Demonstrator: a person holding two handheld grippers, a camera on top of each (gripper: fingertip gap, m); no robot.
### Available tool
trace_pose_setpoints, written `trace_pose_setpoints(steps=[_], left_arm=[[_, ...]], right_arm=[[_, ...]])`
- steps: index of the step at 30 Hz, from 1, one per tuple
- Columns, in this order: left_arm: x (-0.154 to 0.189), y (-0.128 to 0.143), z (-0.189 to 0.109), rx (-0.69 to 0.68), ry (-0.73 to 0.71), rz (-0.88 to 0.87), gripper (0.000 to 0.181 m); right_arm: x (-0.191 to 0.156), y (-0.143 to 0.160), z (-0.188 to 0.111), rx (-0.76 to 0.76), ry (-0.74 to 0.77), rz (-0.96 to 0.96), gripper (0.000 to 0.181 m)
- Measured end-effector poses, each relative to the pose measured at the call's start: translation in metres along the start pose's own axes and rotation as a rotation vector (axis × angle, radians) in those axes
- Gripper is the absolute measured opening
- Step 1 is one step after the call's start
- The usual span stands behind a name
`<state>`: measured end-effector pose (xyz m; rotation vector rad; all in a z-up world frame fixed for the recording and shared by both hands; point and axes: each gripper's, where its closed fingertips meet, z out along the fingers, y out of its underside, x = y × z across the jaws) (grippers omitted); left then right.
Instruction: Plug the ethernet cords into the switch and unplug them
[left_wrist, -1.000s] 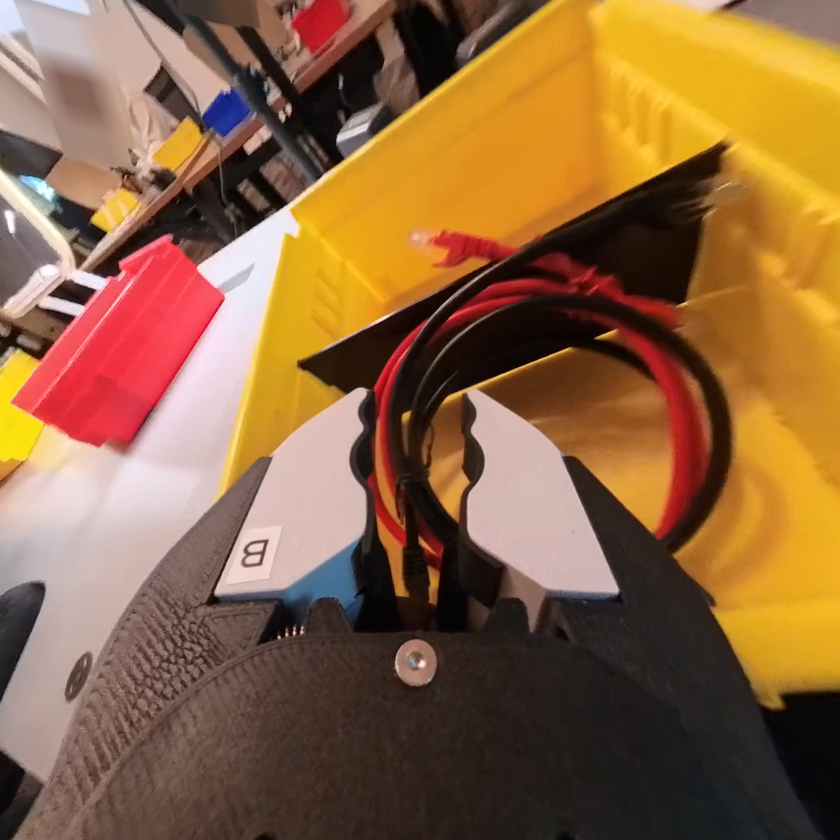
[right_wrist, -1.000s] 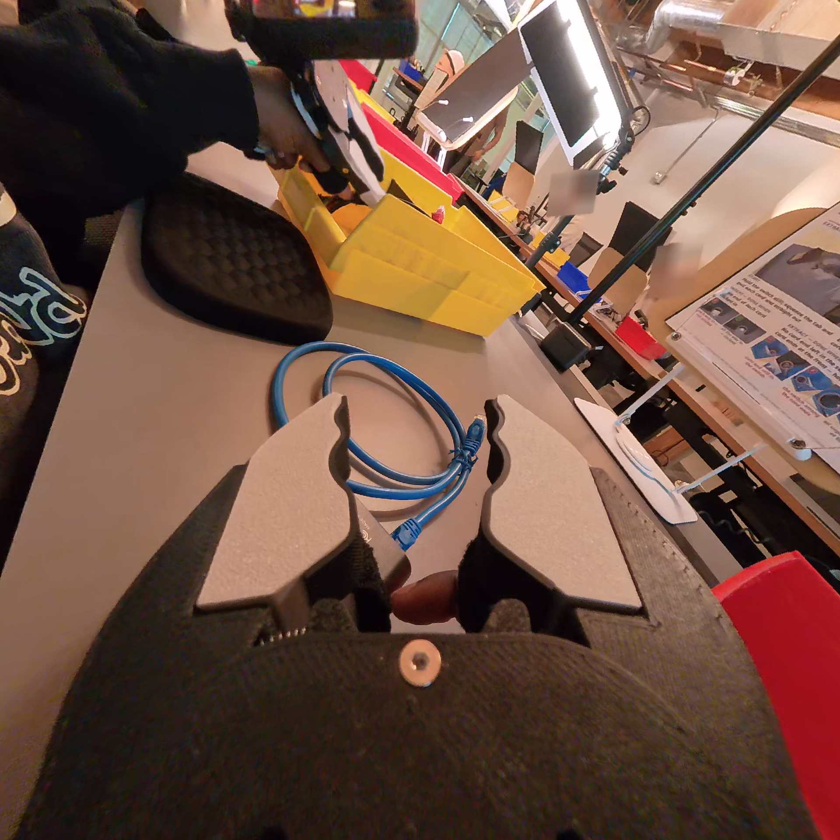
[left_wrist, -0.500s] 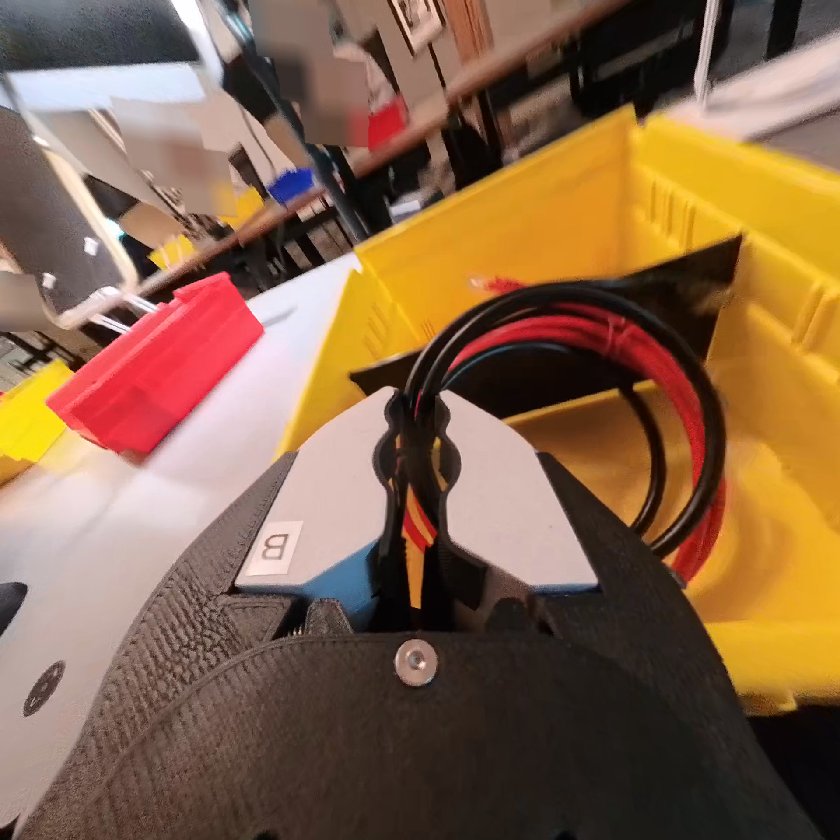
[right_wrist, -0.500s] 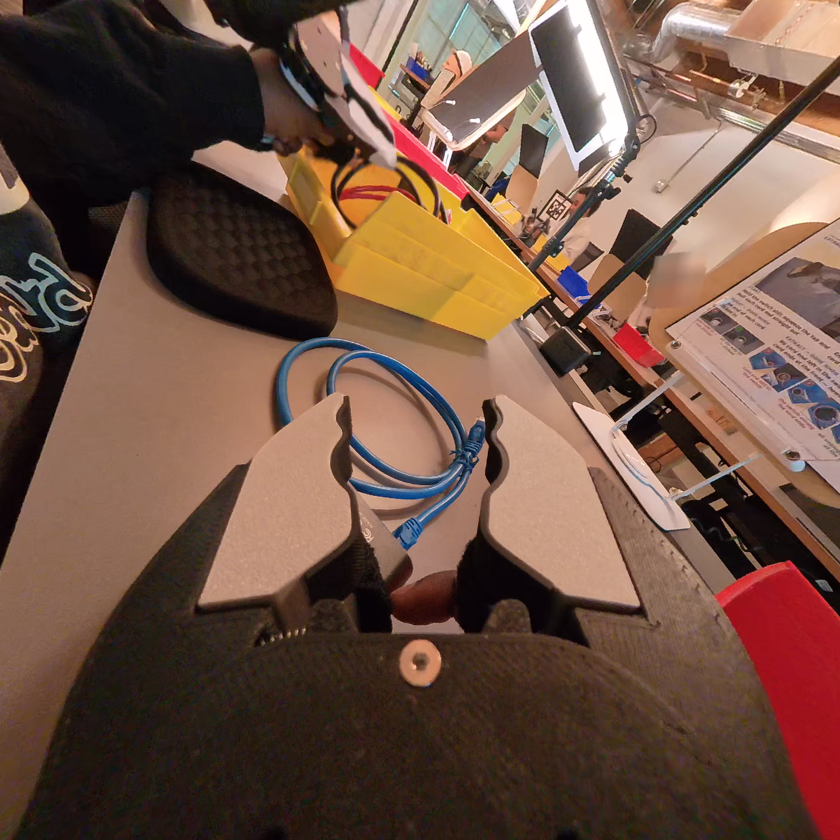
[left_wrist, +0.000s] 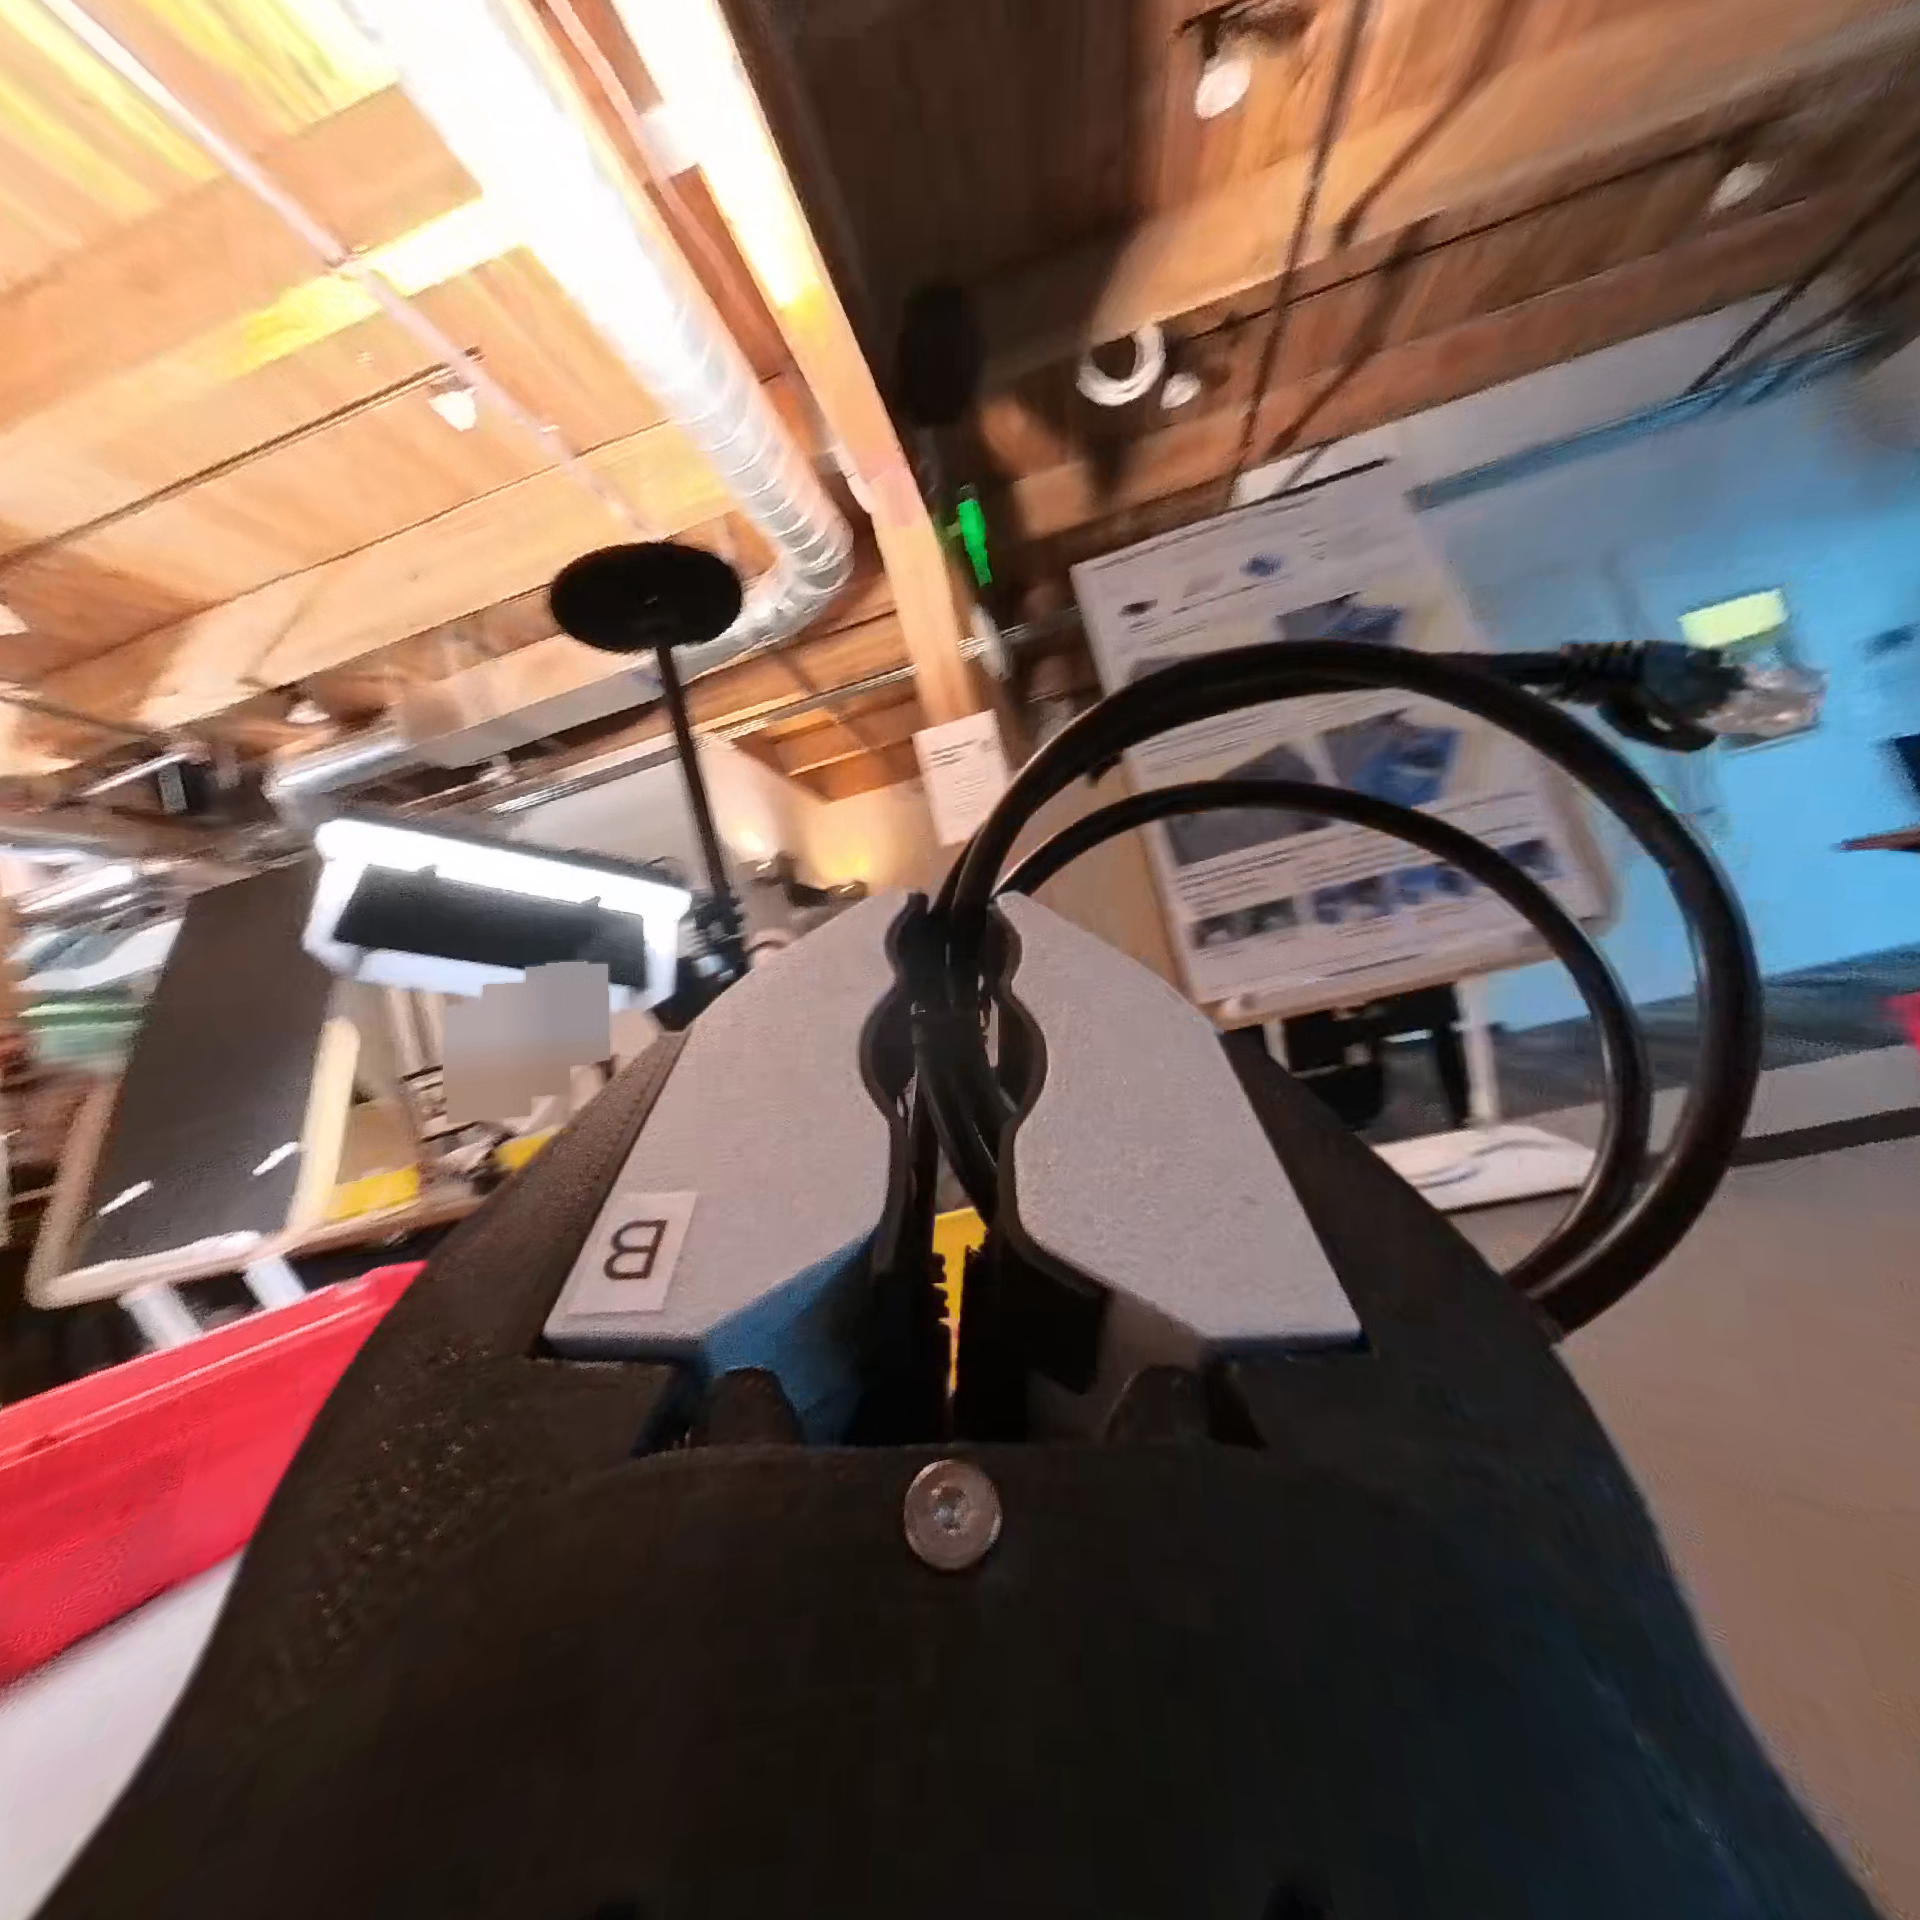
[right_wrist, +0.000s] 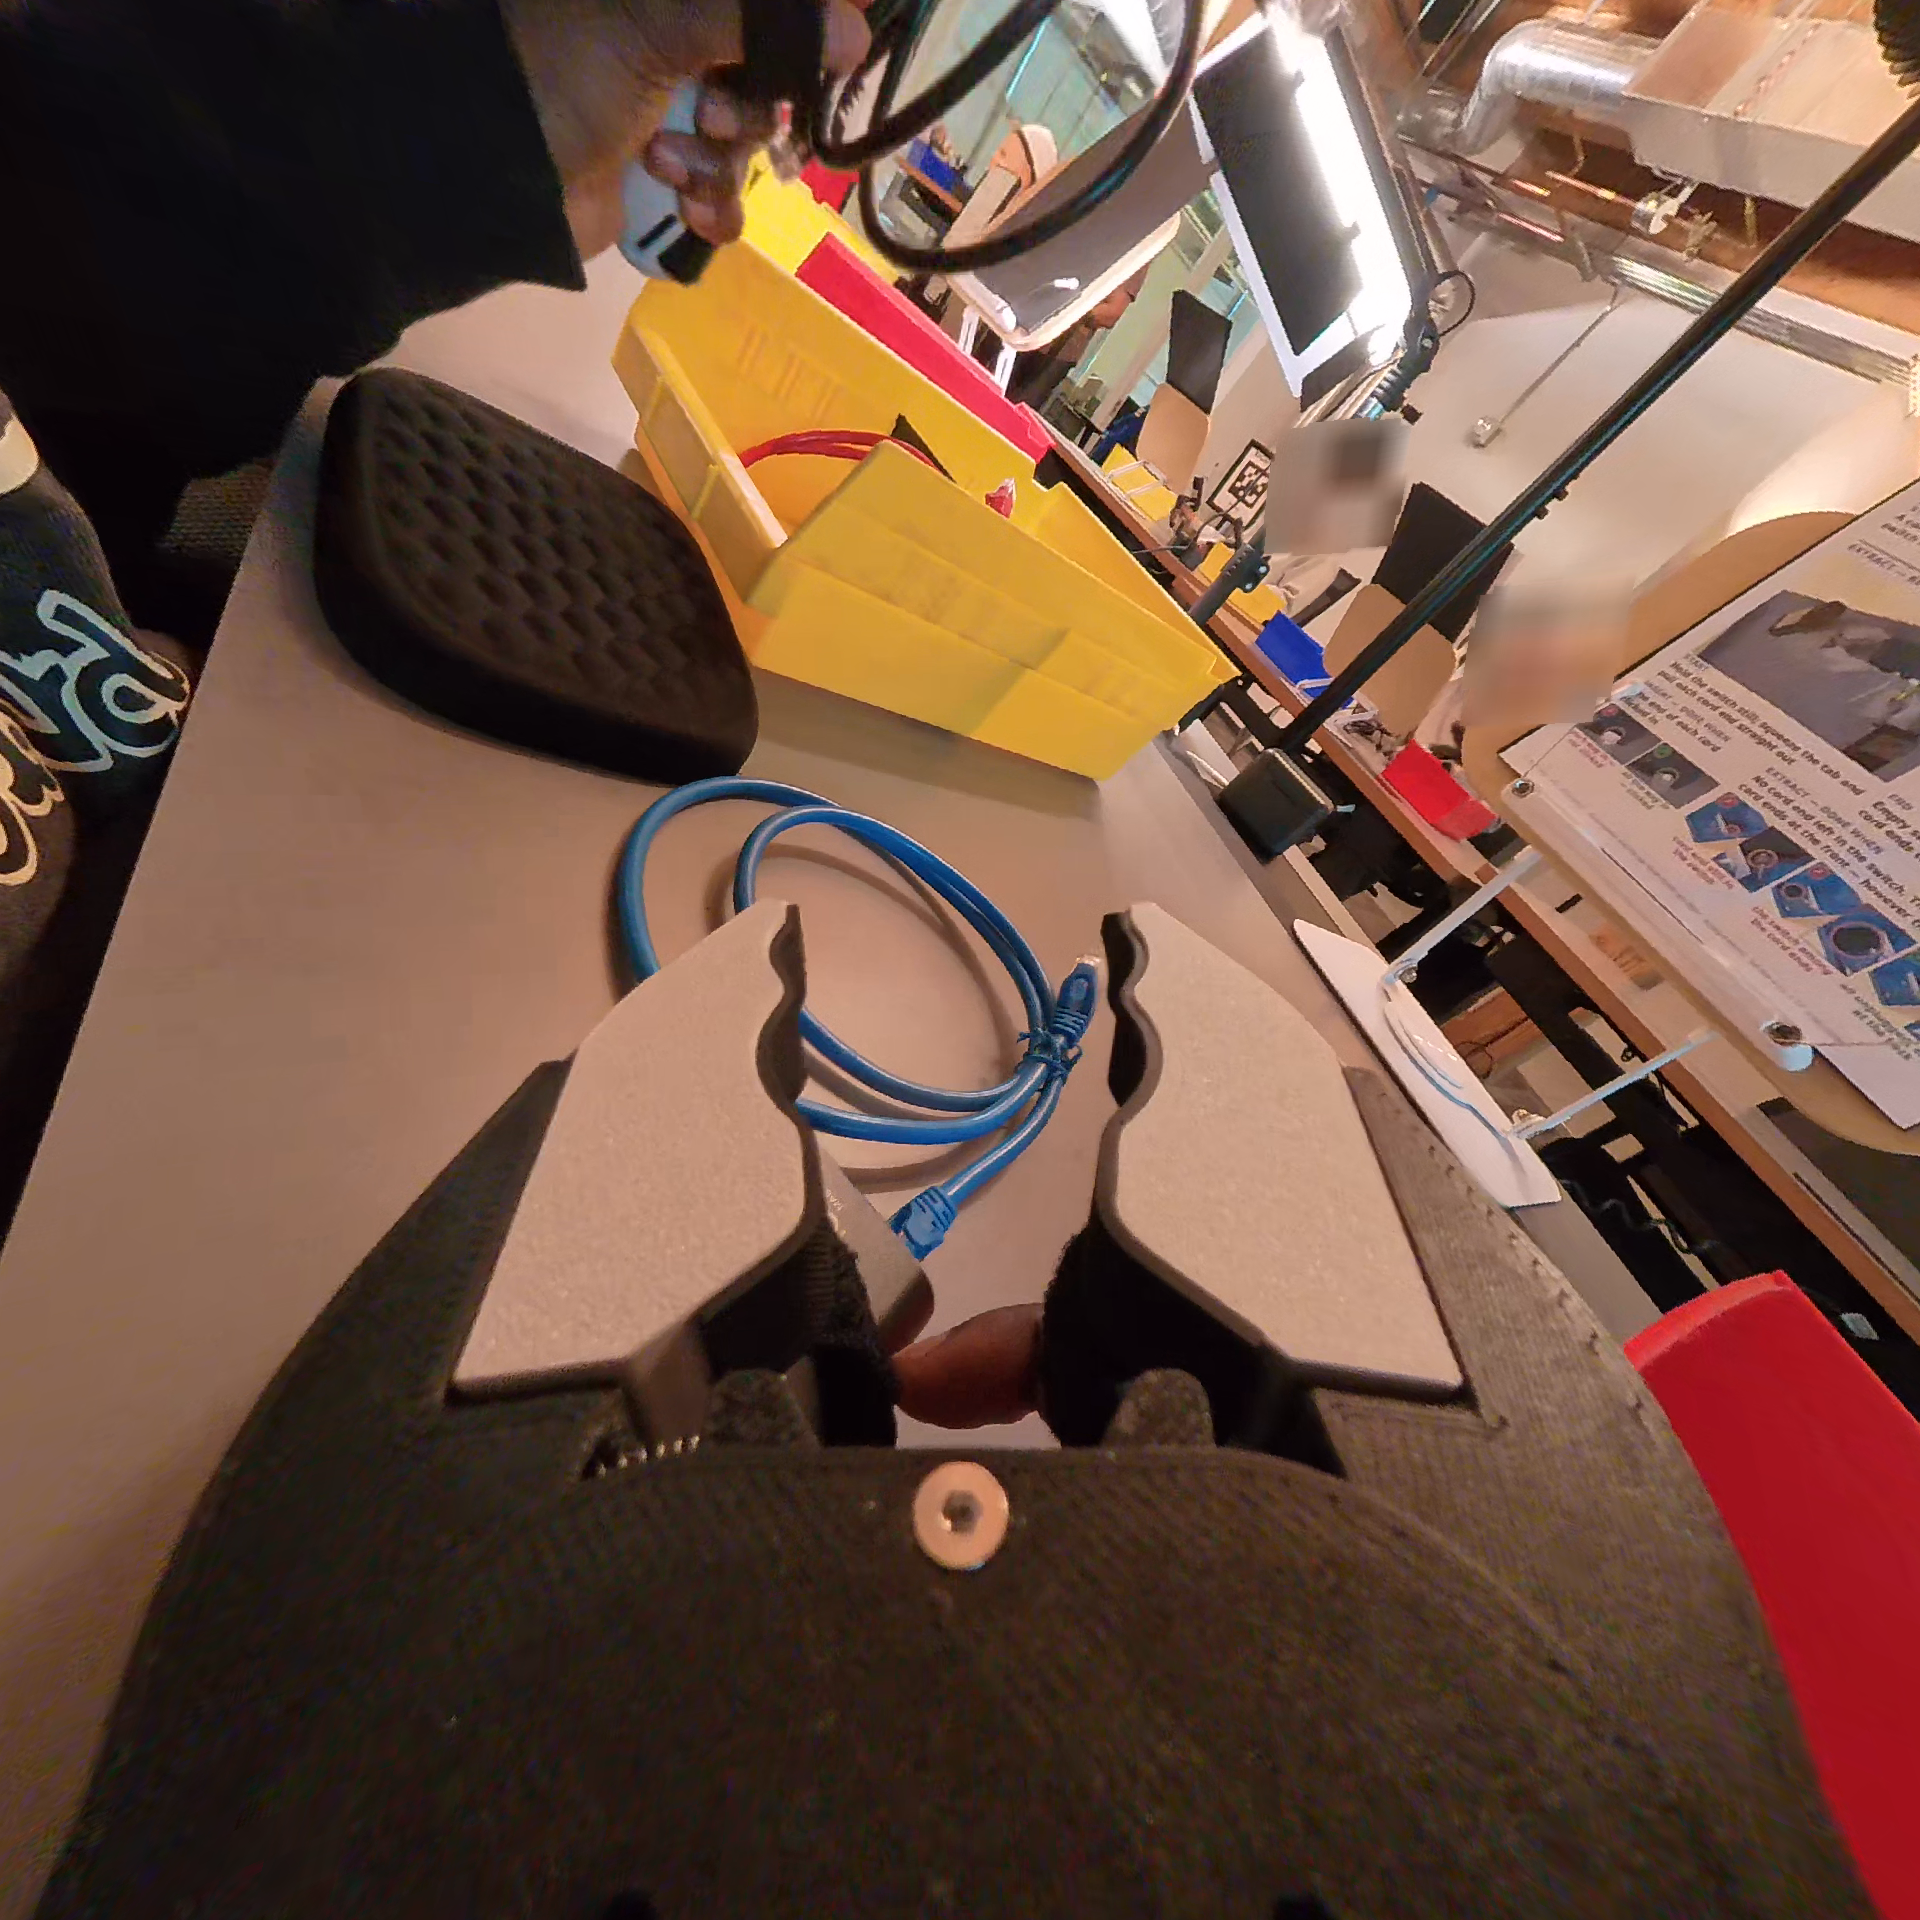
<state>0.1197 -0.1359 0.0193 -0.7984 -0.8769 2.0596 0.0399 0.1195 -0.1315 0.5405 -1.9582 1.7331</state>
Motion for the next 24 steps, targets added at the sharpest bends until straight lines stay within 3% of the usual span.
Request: trace_pose_setpoints(steps=[7, 13, 20, 24], left_arm=[[0.106, -0.015, -0.009, 0.059, 0.252, 0.047, 0.01], [0.152, -0.022, -0.023, 0.102, 0.358, 0.084, 0.009], [0.179, -0.019, -0.033, 0.062, 0.485, -0.022, 0.009], [0.191, -0.016, -0.038, 0.04, 0.539, -0.044, 0.01]], right_arm=[[0.017, -0.022, -0.012, 0.132, 0.102, 0.028, 0.057], [0.041, -0.051, -0.032, 0.315, 0.254, 0.129, 0.049], [0.037, -0.061, -0.036, 0.256, 0.447, -0.254, 0.048], [0.036, -0.061, -0.036, 0.216, 0.498, -0.381, 0.032]])
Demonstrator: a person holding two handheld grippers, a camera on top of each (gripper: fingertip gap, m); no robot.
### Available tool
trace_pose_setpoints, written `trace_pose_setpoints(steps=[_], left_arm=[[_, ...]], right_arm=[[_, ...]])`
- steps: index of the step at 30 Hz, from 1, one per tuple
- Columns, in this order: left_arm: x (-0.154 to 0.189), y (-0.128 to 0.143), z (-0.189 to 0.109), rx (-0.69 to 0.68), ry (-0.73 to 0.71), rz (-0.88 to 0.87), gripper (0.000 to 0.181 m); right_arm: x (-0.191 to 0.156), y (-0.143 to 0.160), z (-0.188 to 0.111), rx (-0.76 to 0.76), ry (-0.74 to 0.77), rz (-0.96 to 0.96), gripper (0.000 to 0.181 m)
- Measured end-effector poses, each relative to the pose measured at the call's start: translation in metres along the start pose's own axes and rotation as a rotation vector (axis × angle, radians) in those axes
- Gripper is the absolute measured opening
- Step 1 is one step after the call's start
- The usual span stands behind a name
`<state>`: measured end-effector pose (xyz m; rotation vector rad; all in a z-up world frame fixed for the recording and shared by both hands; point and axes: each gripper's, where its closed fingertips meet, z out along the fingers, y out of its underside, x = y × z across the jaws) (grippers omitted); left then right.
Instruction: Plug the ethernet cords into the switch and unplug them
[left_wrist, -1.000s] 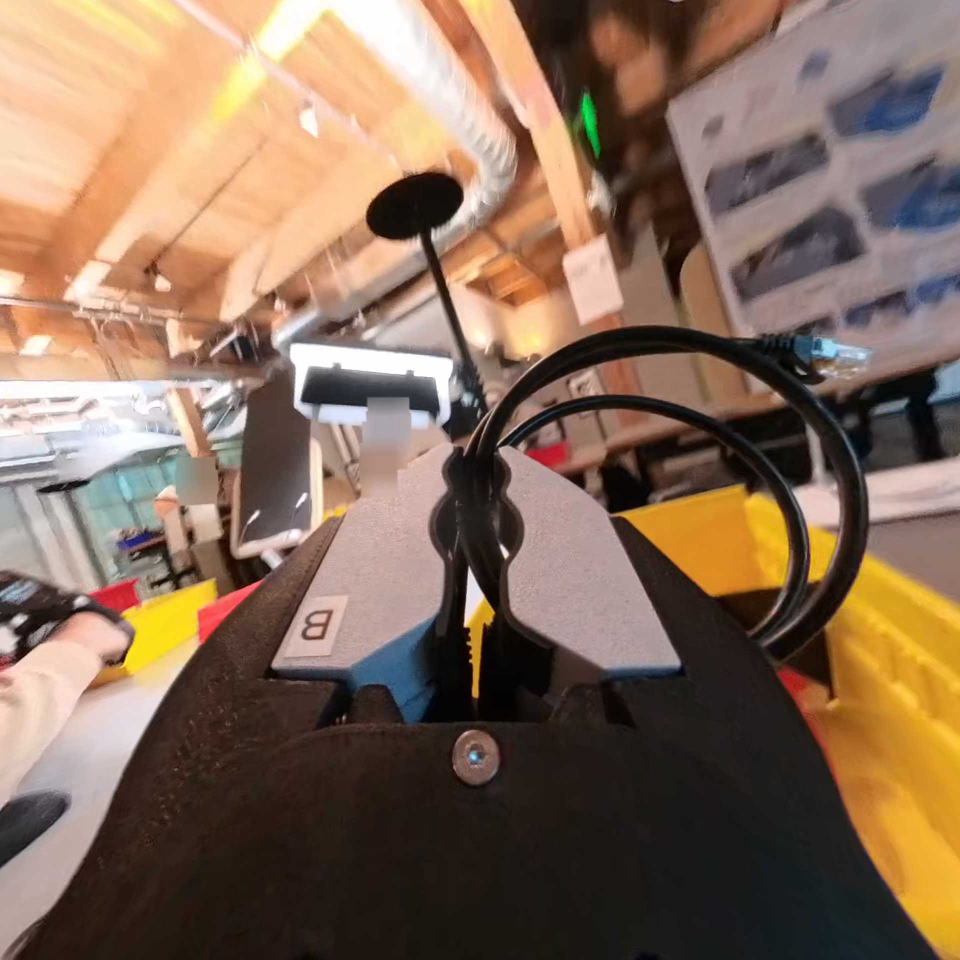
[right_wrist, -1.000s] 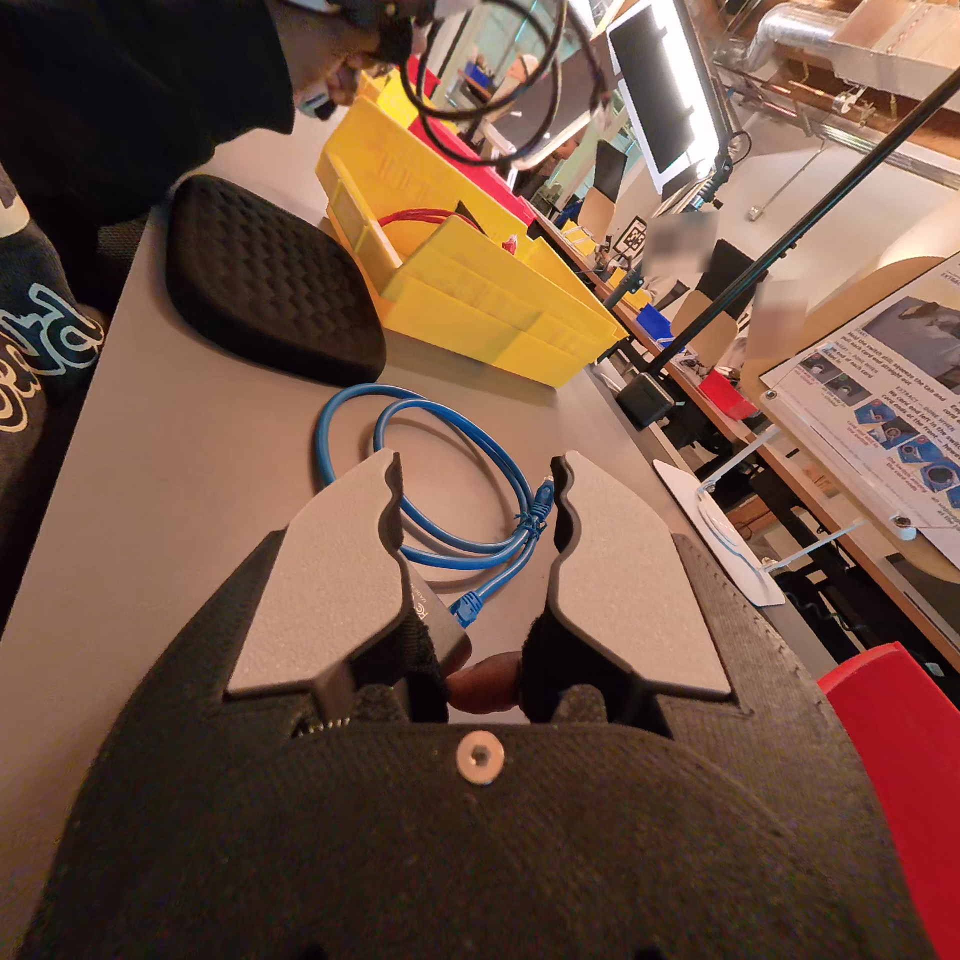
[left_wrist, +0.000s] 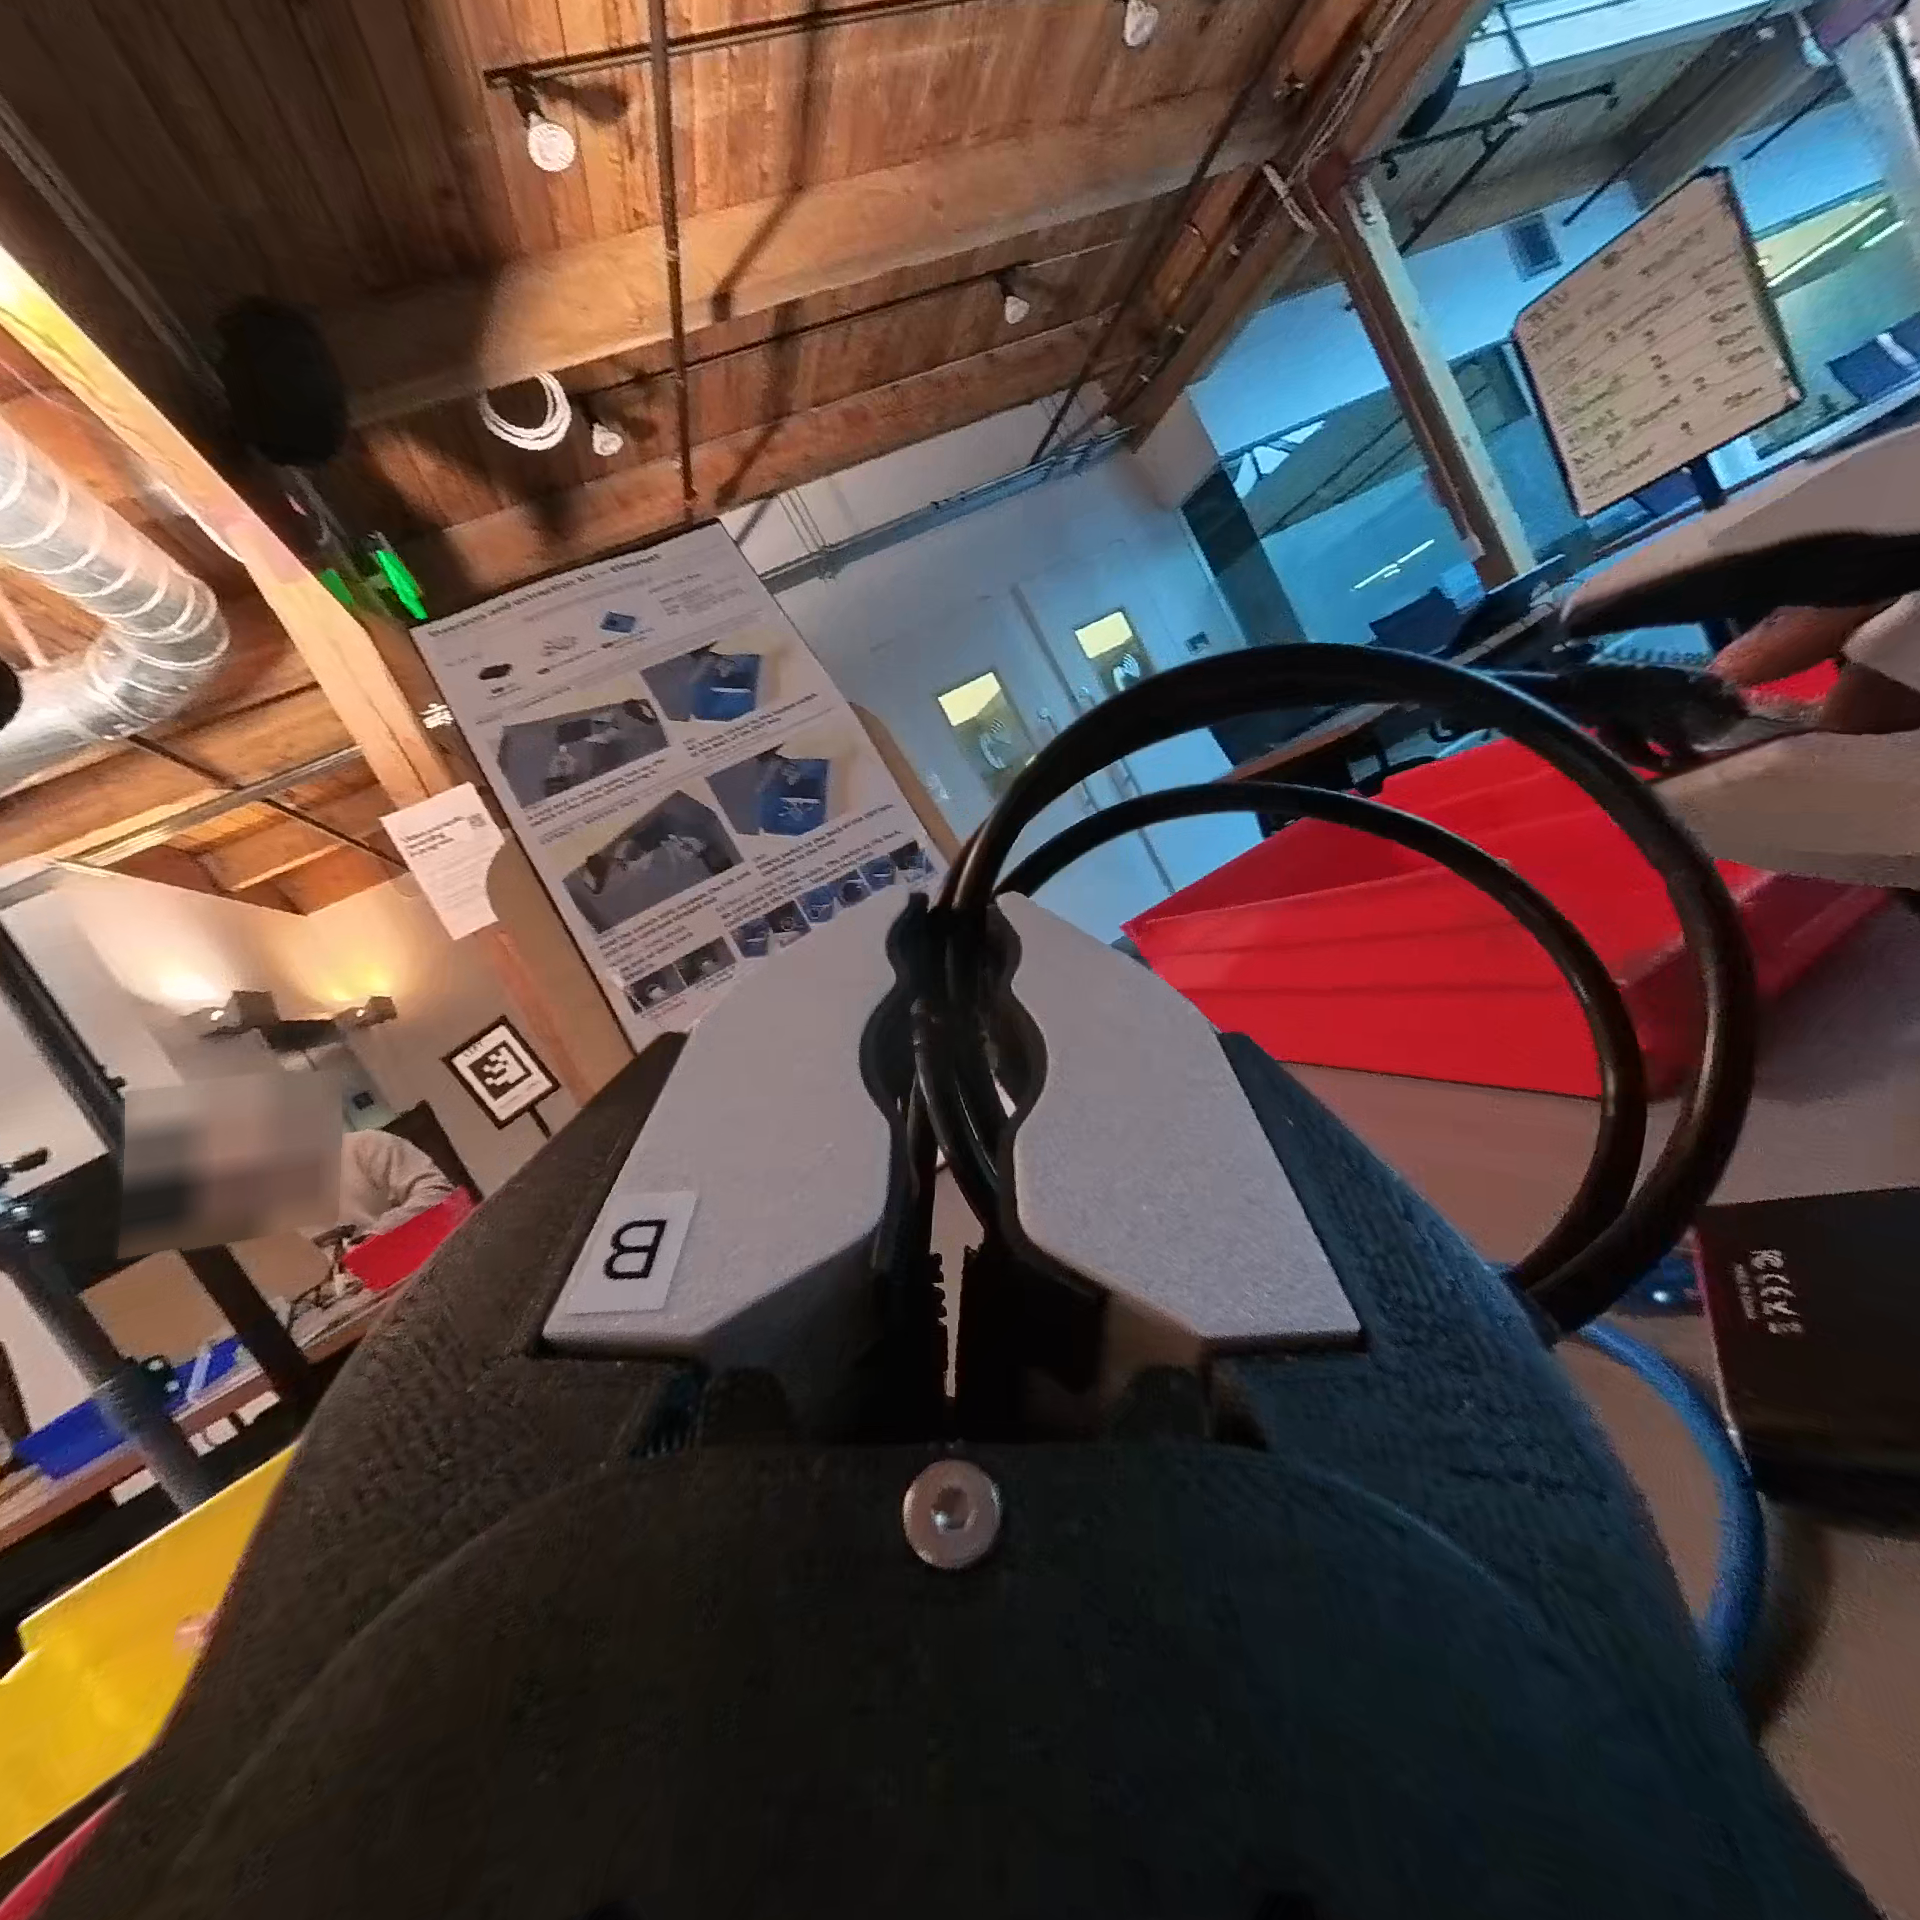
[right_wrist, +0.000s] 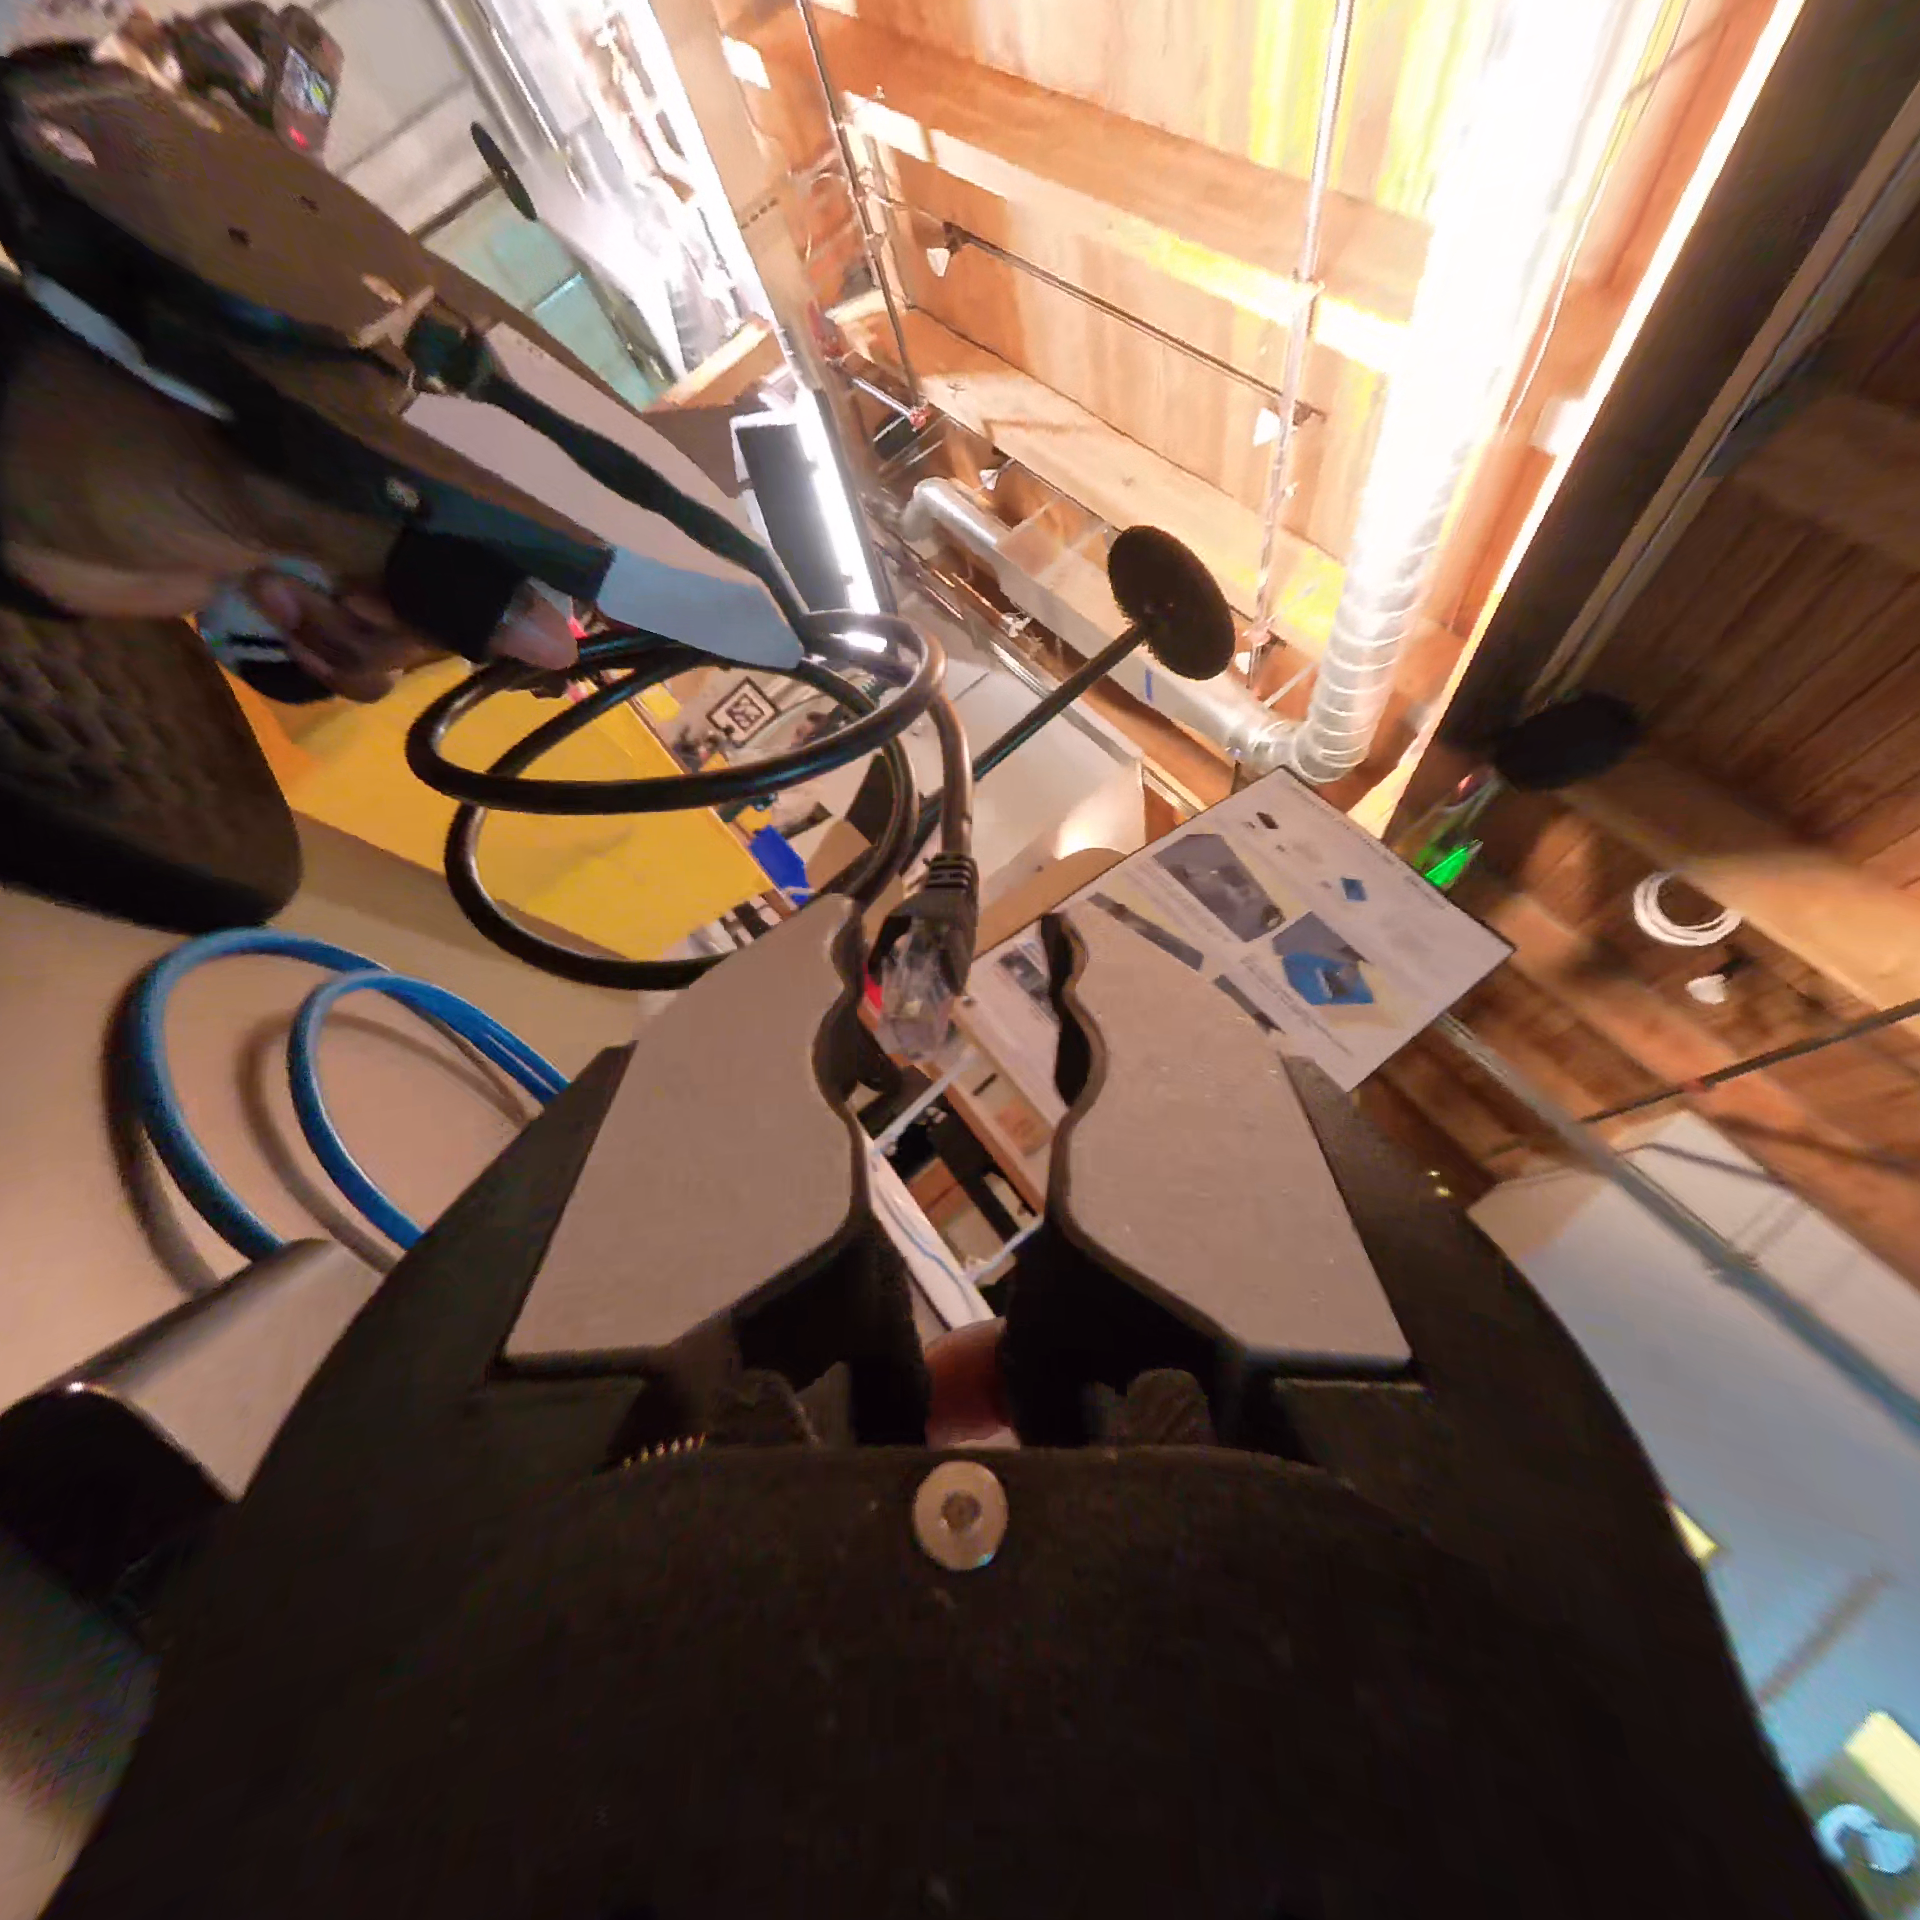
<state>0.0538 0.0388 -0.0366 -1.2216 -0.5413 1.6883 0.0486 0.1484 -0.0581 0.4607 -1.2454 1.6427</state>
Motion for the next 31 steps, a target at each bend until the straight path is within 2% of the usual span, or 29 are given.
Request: trace_pose_setpoints(steps=[1, 2, 7, 10, 14, 16, 18, 21, 23, 27, 31], left_arm=[[0.002, 0.0, 0.0, 0.0, 0.009, -0.003, 0.01], [0.003, 0.0, 0.0, 0.0, 0.015, -0.006, 0.01], [0.006, 0.003, 0.001, -0.012, 0.053, -0.03, 0.011], [0.011, -0.002, 0.0, 0.03, 0.122, -0.058, 0.014], [0.003, -0.03, -0.015, 0.241, 0.236, -0.254, 0.021], [-0.021, -0.05, -0.03, 0.413, 0.232, -0.395, 0.02], [-0.051, -0.054, -0.04, 0.496, 0.189, -0.522, 0.02], [-0.077, -0.04, -0.041, 0.481, 0.127, -0.597, 0.02], [-0.08, -0.032, -0.037, 0.441, 0.111, -0.597, 0.02], [-0.052, -0.023, -0.024, 0.341, 0.2, -0.551, 0.023], [-0.022, -0.016, -0.015, 0.251, 0.249, -0.373, 0.028]], right_arm=[[0.001, 0.002, 0.0, -0.011, 0.009, -0.018, 0.019], [0.002, 0.003, 0.0, -0.02, 0.019, -0.034, 0.016], [0.005, -0.001, -0.002, -0.011, 0.024, -0.006, 0.015], [0.012, -0.002, -0.003, 0.008, 0.027, 0.091, 0.015], [0.029, -0.009, -0.007, 0.078, 0.014, 0.333, 0.014], [0.04, -0.01, -0.01, 0.114, 0.003, 0.473, 0.014], [0.048, -0.01, -0.012, 0.151, -0.014, 0.597, 0.014], [0.053, -0.014, -0.013, 0.207, -0.068, 0.753, 0.015], [0.054, -0.02, -0.013, 0.246, -0.109, 0.851, 0.015], [0.051, -0.042, -0.009, 0.303, -0.232, 0.993, 0.015], [0.049, -0.073, 0.0, 0.381, -0.371, 1.155, 0.014]])
